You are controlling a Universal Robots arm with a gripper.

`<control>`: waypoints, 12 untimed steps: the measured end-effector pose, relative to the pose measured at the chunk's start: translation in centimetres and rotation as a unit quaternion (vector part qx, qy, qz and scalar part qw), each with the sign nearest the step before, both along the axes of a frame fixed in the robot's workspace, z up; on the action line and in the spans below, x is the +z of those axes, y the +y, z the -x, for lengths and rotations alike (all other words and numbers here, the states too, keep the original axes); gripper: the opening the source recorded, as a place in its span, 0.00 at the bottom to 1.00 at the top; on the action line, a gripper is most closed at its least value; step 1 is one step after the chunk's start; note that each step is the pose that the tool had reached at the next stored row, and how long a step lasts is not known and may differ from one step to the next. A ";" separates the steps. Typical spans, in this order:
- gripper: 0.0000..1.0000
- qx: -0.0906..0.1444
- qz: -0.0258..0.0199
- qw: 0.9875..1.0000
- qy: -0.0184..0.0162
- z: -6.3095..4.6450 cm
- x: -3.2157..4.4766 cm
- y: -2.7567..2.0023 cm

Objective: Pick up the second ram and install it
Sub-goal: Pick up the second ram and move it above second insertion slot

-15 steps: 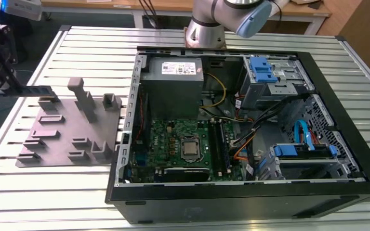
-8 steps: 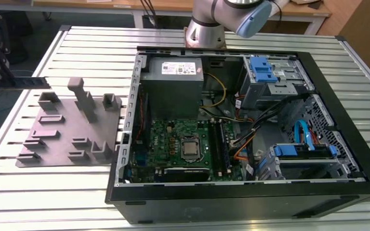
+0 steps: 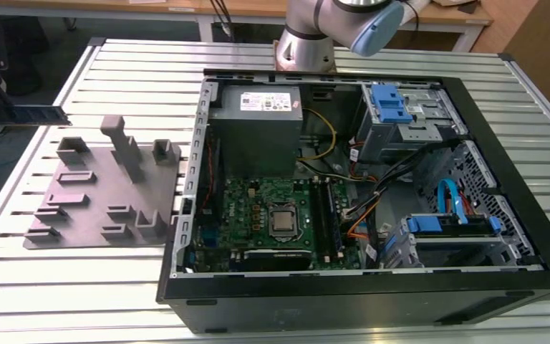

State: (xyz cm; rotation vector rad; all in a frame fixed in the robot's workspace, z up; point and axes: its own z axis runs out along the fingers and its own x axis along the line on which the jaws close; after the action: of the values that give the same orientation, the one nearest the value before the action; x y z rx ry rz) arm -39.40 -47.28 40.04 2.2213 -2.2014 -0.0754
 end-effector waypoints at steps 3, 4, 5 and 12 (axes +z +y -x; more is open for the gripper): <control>0.11 0.000 0.000 1.000 0.000 0.0 0.02 0.00; 0.11 0.000 0.000 1.000 0.000 0.0 0.03 0.00; 0.11 0.000 0.000 1.000 0.000 0.0 0.04 0.00; 0.11 0.000 0.000 1.000 0.000 -1.9 0.03 0.00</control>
State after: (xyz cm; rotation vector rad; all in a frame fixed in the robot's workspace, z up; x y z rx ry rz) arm -37.50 -47.28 40.07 2.2206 -2.2009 -0.0763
